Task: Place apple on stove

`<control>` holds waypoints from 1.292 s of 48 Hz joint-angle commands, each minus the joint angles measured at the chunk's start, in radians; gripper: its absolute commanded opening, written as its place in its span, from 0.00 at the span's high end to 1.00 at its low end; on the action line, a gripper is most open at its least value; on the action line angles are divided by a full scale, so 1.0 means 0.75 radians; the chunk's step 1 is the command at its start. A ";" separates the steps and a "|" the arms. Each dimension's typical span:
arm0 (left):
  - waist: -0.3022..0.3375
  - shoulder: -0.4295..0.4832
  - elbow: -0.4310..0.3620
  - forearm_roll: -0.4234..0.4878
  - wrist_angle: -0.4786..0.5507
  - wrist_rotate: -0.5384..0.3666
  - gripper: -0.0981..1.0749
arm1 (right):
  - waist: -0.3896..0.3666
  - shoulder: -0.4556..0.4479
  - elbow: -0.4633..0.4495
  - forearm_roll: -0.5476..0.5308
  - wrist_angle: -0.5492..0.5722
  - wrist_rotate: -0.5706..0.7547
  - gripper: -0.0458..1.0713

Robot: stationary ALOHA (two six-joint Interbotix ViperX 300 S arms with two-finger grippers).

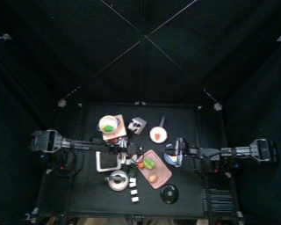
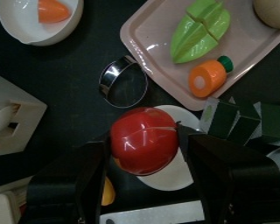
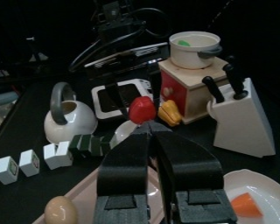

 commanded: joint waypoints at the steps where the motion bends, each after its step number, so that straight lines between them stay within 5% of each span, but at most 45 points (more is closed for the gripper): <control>1: 0.002 -0.035 -0.016 -0.002 -0.012 0.002 0.22 | 0.002 -0.006 -0.022 0.006 -0.006 0.002 0.95; 17: 0.002 -0.190 0.022 -0.041 0.063 0.000 0.22 | 0.002 -0.006 -0.027 0.006 -0.006 0.002 0.95; 33: -0.029 -0.509 0.376 -0.280 0.045 0.000 0.22 | 0.002 -0.004 -0.031 0.006 -0.006 0.002 0.95; 45: -0.033 -0.712 0.616 -0.468 -0.094 0.004 0.22 | -0.008 0.014 -0.039 0.008 -0.006 0.002 0.95; 62: -0.049 -0.736 0.720 -0.622 -0.180 0.010 0.22 | -0.010 0.092 -0.078 0.008 -0.006 0.002 0.95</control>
